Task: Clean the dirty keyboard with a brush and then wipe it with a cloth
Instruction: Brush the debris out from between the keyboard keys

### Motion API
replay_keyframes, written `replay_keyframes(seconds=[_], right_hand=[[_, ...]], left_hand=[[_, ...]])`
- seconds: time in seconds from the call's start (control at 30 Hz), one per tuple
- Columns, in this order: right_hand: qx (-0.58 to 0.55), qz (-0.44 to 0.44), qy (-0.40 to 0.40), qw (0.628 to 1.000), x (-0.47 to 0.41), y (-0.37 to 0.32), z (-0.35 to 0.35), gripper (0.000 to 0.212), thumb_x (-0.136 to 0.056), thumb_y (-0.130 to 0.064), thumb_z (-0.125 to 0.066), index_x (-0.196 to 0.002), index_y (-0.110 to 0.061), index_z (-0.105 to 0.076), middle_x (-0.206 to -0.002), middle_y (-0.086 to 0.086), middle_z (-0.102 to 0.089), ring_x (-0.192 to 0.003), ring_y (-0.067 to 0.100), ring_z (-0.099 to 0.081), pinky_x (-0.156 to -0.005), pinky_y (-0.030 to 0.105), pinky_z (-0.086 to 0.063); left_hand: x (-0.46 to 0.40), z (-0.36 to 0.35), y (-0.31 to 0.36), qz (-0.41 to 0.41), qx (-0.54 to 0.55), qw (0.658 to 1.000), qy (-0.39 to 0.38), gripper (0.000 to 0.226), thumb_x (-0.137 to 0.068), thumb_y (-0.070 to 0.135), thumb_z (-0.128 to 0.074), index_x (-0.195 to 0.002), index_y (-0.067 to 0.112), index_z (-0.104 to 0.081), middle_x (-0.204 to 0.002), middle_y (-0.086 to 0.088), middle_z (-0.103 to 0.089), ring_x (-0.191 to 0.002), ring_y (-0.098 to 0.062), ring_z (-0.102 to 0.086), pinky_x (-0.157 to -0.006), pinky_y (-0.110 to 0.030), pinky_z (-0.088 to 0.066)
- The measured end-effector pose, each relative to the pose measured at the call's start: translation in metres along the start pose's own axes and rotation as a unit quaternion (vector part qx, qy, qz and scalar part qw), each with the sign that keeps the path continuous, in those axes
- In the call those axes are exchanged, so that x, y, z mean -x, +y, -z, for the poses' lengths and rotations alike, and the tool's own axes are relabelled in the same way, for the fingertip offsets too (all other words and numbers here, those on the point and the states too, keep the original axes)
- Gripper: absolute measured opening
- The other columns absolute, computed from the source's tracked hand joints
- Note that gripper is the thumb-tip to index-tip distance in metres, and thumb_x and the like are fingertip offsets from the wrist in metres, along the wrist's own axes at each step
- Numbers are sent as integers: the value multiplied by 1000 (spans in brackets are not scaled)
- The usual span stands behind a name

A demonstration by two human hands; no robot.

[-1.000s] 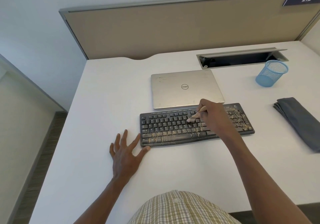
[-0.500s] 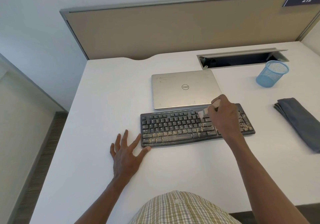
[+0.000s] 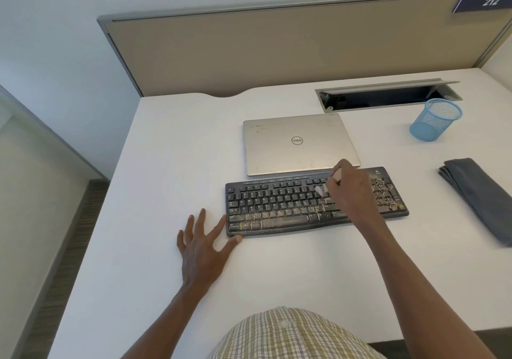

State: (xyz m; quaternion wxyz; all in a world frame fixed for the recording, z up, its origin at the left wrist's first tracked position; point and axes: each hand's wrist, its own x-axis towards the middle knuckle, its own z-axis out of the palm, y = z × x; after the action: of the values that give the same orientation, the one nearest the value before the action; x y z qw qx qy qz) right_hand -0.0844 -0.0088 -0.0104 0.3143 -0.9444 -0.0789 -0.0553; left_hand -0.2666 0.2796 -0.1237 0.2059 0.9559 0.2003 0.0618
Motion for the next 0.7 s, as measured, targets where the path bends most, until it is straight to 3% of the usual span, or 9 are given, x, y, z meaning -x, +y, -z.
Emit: replay_keyframes(seconds=[0.1,0.53,0.63,0.7], right_hand=[[13,-5,-3,1000,-3,-2,3,2,-89,-6,-55,-88,-7,-55,-62,0,-56,-53,5,-52,-41,18,-35],[65,-11,-36,997,-8,-4,3,3,-90,-5,-53,-90,-7,-55,-73,7,-64,-57,11,-54,-45,19,-34],[35,0,-11,999,-7,-10,3,4,-90,-6,-54,-93,-7,-56,-71,7,-62,-59,17,-59,-45,22,-40],[6,11,0,1000,-3,-12,-1,2,-91,-6,-54,-92,-7,-55,-65,6,-59,-52,13,-56,-41,19,-36]], left_hand=[[-1,-1,-1,2,1,1000,0,77,-80,90,-31,-144,49,-50,-168,-2,-22,-156,-25,-7,-124,-50,-4],[-1,0,-1,2,-2,1000,-2,78,-80,90,-30,-144,50,-49,-168,-2,-21,-156,-25,-7,-124,-50,-4],[-1,0,-1,1,-1,1000,-2,78,-80,90,-30,-144,50,-48,-168,-2,-21,-156,-24,-7,-124,-50,-3],[0,0,0,1,-1,1000,-2,78,-80,90,-30,-144,49,-49,-168,-2,-21,-156,-25,-7,-124,-49,-3]])
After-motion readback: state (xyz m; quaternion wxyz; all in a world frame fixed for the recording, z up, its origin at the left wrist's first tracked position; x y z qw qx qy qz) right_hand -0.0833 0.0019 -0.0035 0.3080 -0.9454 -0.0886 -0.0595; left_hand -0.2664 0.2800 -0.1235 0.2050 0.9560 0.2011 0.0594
